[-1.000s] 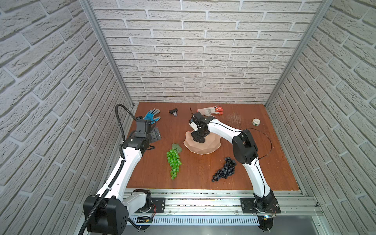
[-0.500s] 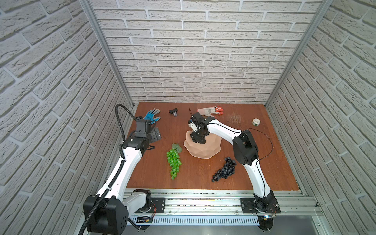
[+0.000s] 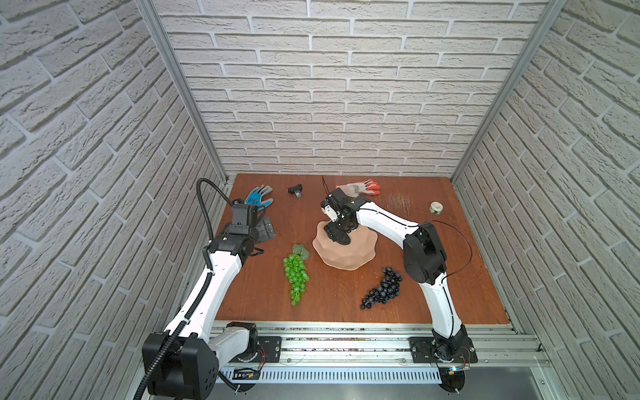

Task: Arrange fruit in a fruit bowl
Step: Place the fruit in the fruit bowl, then pick up the fruit from the middle-right of the table.

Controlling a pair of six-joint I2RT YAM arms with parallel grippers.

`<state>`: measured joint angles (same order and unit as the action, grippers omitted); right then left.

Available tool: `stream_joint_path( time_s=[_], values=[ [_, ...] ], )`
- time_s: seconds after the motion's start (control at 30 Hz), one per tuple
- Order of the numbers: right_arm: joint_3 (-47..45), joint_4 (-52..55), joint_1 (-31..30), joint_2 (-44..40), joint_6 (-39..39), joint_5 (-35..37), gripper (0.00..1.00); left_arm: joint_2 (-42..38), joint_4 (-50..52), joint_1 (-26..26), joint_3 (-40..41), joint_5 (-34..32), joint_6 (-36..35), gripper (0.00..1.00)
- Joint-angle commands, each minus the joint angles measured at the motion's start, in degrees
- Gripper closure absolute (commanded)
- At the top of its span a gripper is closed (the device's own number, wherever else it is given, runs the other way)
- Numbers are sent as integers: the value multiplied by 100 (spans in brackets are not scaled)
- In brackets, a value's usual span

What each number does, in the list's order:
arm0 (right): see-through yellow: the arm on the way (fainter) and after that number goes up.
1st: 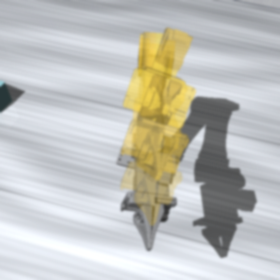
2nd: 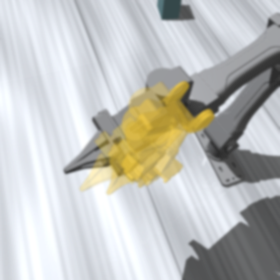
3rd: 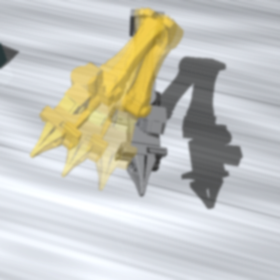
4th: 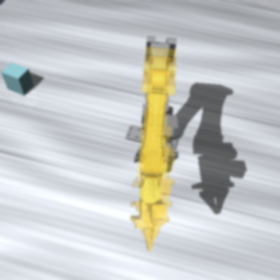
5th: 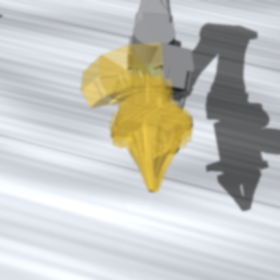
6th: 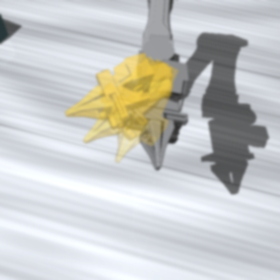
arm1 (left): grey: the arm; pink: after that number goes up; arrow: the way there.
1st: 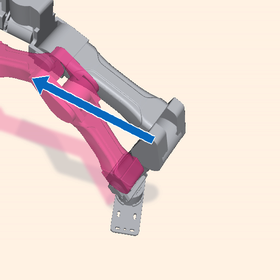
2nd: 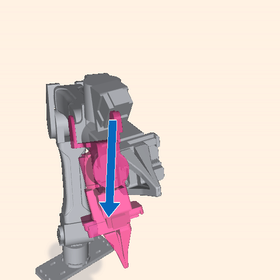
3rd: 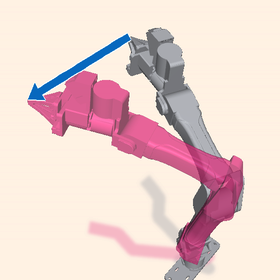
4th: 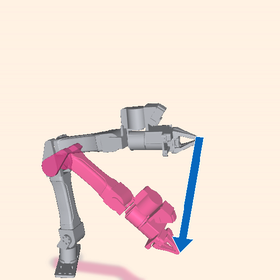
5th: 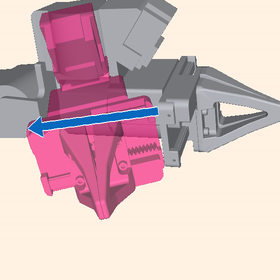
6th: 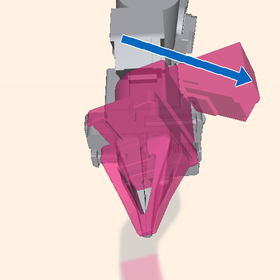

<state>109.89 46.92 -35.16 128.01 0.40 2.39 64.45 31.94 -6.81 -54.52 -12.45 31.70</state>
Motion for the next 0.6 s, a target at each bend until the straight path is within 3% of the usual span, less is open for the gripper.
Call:
stream_joint_path(
  time_s=[0.0, 0.23, 0.4, 0.57],
  values=[
    [-48, 30, -64, -407, -43, 55, 20, -95, -127, 30, 73, 32, 63, 2],
    [-48, 389, -61, -931, 111, 207, 21, -97, -222, 30, 156, 117, 116, 2],
    [-769, 398, -61, -1821, 327, 343, 21, -55, -216, 30, 82, 159, 46, 2],
    [-1298, 644, -17, -2534, 543, 1559, 17, -169, -336, 30, 152, 185, 17, 2]
  ],
)
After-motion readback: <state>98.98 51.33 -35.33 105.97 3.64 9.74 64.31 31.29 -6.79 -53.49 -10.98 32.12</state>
